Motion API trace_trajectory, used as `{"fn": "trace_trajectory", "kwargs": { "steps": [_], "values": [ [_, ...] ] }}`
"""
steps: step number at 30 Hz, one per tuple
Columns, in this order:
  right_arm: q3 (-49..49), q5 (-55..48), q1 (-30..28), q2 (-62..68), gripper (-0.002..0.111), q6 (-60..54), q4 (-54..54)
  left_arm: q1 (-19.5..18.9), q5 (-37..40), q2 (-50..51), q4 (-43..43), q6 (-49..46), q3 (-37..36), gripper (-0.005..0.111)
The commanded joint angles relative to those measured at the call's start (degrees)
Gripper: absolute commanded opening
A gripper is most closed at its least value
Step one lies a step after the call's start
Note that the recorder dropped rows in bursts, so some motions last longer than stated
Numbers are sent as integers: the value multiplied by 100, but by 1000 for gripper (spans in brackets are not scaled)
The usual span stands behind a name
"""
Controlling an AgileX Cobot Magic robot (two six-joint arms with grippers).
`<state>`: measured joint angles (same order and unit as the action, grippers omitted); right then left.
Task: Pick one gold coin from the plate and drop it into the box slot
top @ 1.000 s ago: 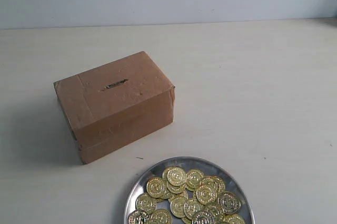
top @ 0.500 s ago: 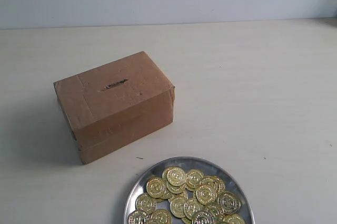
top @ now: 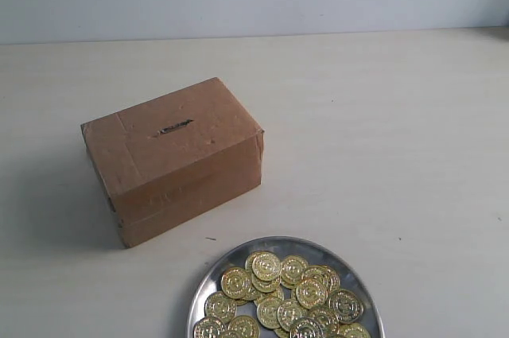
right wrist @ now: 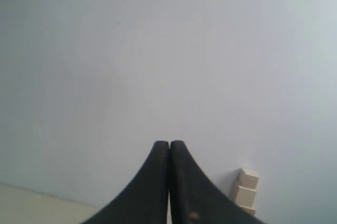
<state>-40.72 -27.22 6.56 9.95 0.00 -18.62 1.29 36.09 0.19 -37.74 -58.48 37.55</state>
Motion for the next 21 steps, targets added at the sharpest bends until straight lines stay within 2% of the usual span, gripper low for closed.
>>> {"fn": "trace_trajectory", "kwargs": {
  "steps": [1,7,11,21],
  "values": [
    [-21,30,-482,-633,0,47,47,-53,53,-19,-13,40,-22,0],
    [-21,30,-966,-995,0,47,47,-496,63,-19,-13,40,-22,0],
    [-3,32,-988,-995,0,47,66,-524,30,-19,-24,40,-207,0],
    [862,80,-988,-995,0,47,66,-524,25,-19,-24,40,-1931,0]
  ]
}}
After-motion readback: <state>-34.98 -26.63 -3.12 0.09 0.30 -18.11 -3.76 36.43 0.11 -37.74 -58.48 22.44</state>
